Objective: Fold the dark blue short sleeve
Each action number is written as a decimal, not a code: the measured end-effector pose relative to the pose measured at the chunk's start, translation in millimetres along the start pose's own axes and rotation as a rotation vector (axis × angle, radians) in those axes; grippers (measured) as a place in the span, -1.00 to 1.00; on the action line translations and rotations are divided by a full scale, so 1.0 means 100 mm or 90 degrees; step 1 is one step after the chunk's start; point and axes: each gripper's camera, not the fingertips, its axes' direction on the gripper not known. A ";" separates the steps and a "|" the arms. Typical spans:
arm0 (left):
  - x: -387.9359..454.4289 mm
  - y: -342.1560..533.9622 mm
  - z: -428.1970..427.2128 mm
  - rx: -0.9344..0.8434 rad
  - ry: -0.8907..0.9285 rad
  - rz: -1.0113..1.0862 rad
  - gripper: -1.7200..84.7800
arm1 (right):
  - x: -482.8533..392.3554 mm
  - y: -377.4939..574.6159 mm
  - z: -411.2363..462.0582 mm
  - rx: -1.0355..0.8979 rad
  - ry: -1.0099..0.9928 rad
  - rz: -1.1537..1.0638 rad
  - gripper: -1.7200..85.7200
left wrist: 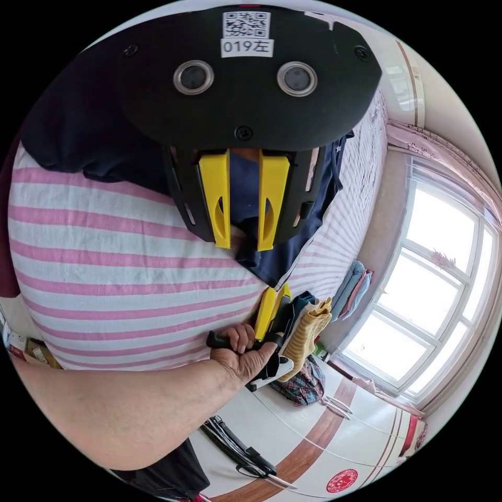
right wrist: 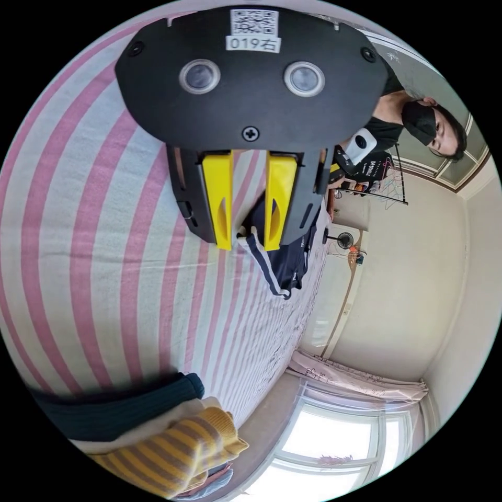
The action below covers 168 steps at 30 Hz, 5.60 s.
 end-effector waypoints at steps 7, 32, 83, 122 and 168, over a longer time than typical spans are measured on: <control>0.11 -0.01 0.14 -0.014 -0.119 0.066 -0.79 | 0.03 -0.22 -0.09 0.018 -0.042 -0.028 -0.83; -1.93 1.49 0.77 0.032 0.207 -0.353 -0.95 | -1.34 -1.12 0.03 0.032 -0.035 0.007 -0.95; -4.19 4.76 1.27 0.019 0.349 -0.841 -0.93 | -6.11 -2.17 3.29 -0.262 0.366 -0.153 -0.84; -5.33 3.54 2.14 -0.157 0.162 -0.557 -0.94 | -5.29 0.16 2.02 0.145 0.312 -0.206 -0.95; -6.45 3.45 2.40 -0.068 0.208 -0.690 -0.94 | -4.20 -0.77 2.34 0.069 0.310 -0.104 -0.81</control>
